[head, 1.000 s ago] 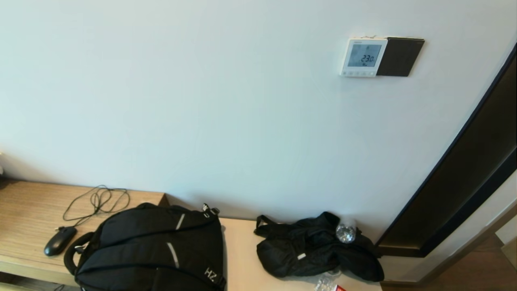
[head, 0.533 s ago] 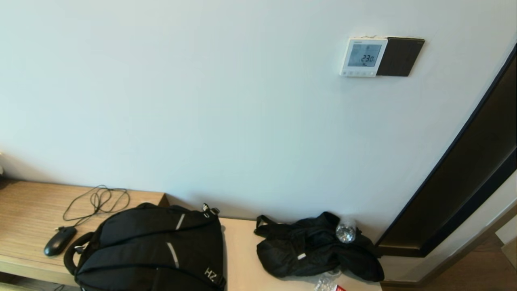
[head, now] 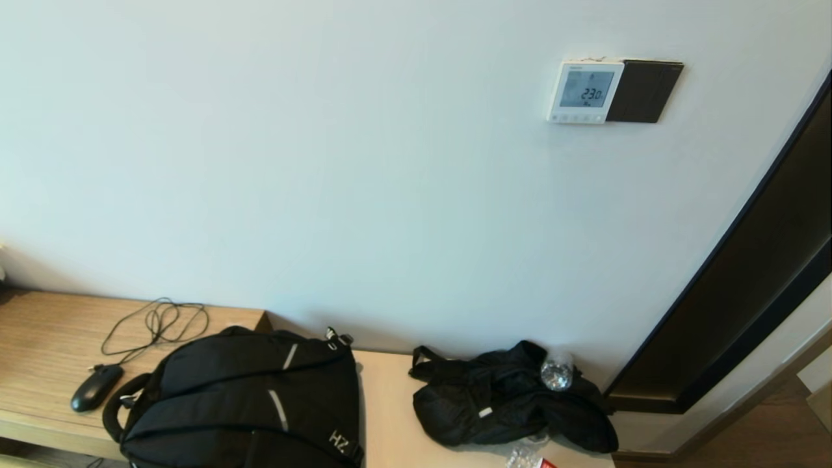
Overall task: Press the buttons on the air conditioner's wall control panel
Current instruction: Turn off the central air conditioner
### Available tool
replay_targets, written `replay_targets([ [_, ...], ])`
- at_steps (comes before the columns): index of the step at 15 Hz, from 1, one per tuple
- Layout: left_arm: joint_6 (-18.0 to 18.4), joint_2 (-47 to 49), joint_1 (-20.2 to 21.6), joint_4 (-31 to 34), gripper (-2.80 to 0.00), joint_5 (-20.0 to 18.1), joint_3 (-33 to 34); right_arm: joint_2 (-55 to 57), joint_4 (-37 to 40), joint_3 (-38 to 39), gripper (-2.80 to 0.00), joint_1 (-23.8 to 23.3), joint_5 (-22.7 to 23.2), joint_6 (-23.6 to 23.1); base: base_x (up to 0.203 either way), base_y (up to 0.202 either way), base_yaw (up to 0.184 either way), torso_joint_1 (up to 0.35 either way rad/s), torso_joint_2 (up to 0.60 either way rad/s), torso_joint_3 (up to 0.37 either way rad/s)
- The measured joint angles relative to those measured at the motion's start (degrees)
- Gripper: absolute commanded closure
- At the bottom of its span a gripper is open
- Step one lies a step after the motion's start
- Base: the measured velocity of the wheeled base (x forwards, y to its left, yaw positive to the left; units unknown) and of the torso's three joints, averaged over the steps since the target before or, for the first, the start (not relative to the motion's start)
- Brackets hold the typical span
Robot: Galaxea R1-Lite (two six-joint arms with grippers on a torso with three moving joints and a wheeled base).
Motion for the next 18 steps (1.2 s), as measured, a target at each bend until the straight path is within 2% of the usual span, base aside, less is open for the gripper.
replay_targets([
  [18,0.0,0.0,0.0,0.0,0.00,0.0,0.0,0.0,0.0,0.0,0.00,0.0,0.0,0.0,0.000,0.000,0.000,0.000,0.00,0.000],
])
